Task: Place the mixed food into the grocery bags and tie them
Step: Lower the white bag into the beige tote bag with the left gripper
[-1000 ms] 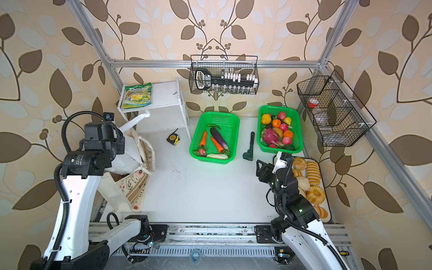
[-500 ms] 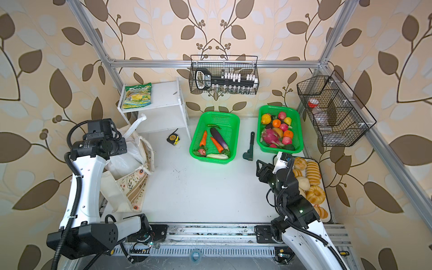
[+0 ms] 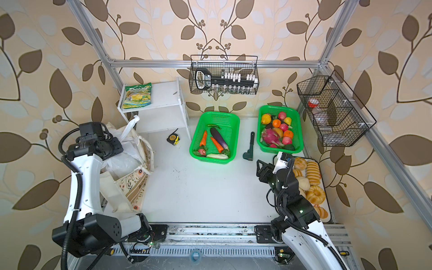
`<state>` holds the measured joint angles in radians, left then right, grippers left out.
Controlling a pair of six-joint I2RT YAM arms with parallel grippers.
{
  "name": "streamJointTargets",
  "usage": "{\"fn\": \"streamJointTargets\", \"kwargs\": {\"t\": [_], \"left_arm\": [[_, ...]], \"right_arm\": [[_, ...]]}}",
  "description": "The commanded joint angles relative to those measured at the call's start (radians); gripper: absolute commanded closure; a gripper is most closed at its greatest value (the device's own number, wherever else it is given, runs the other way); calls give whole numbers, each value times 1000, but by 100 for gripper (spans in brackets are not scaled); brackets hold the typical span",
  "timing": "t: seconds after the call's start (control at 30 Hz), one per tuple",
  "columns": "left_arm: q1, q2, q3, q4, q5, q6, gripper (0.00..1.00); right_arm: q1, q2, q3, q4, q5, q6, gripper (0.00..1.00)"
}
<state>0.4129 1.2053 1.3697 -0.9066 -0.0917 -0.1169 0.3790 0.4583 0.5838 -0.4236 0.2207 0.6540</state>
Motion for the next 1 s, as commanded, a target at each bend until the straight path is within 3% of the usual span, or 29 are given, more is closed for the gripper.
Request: {"fn": "streamJointTargets", "kwargs": {"t": [0.0, 0.13, 0.57, 0.97], "left_arm": [[3, -20, 44, 64, -27, -24, 45], [3, 45, 39, 71, 26, -44, 42], [42, 128, -224, 171, 100, -191, 53], [45, 4, 86, 71, 188, -170, 37]], "right_arm": [[-3, 8, 4, 2, 5, 5, 36], [-3, 20, 3, 8, -3, 7, 36], [-3, 4, -7, -7, 10, -2, 36], [-3, 14, -6, 4, 1, 7, 36]]}}
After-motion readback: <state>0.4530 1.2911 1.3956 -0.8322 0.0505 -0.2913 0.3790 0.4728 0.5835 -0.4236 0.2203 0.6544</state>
